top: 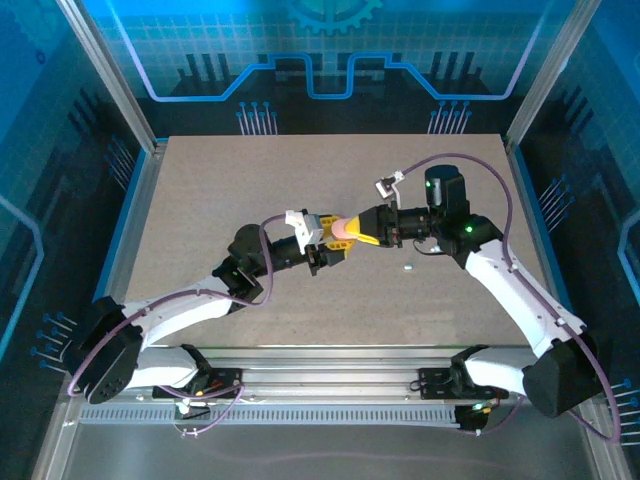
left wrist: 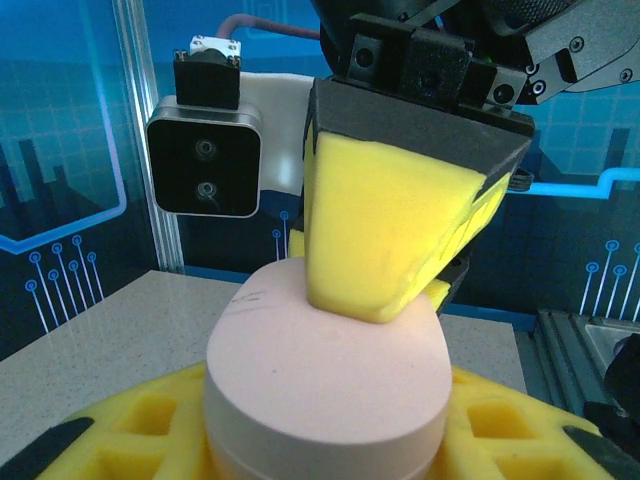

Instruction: Insert wireless bluetooth earbuds into charging case

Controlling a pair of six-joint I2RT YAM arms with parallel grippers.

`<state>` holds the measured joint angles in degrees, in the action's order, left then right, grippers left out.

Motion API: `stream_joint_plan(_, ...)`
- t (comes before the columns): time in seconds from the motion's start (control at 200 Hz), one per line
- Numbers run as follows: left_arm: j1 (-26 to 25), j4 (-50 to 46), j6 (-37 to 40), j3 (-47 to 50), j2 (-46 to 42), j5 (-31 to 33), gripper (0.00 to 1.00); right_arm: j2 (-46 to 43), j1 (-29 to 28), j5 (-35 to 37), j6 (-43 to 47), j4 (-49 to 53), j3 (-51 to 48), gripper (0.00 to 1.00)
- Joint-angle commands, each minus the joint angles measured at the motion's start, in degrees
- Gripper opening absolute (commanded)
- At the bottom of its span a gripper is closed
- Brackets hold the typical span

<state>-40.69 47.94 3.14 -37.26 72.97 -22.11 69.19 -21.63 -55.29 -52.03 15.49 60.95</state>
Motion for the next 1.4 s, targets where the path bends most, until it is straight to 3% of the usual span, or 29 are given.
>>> stream_joint_plan(0.0,-0.4,-1.15,0.81,-2.26,-1.77,1.57,0.45,0.33,-0.63,1.01,0.59,-0.58,-0.29,0.08)
stream_joint_plan(0.24,-0.37,-5.11,3.04,-1.62,-3.16,4.06,0.66,-1.55,0.31,4.85,-2.13,-6.52,-3.32,0.02)
stream_joint_plan(0.415,-0.43,-7.43,4.6,-0.18,-5.52,5.67,0.73,-2.56,2.5,8.68,-3.46,-9.55,-7.23,0.01)
stream_joint_plan(0.625,-0.39,-8.53,4.97,2.51,-9.52,10.17,0.75,-0.86,7.41,16.24,-3.93,-10.81,-14.99,0.02)
stream_joint_plan(0.875,-0.31,-14.19,2.95,2.06,-12.53,17.1,0.76,12.04,8.82,22.78,3.09,-6.35,-13.81,0.04)
stream_joint_plan(1.091,0.31,-24.82,-1.07,-1.63,-12.96,23.17,0.76,26.75,8.78,24.9,7.19,-4.07,-5.08,0.08)
stream_joint_plan(1.391,2.37,-34.22,-4.04,-4.65,-13.95,25.61,0.77,40.03,8.55,27.43,9.75,-3.23,4.7,0.11)
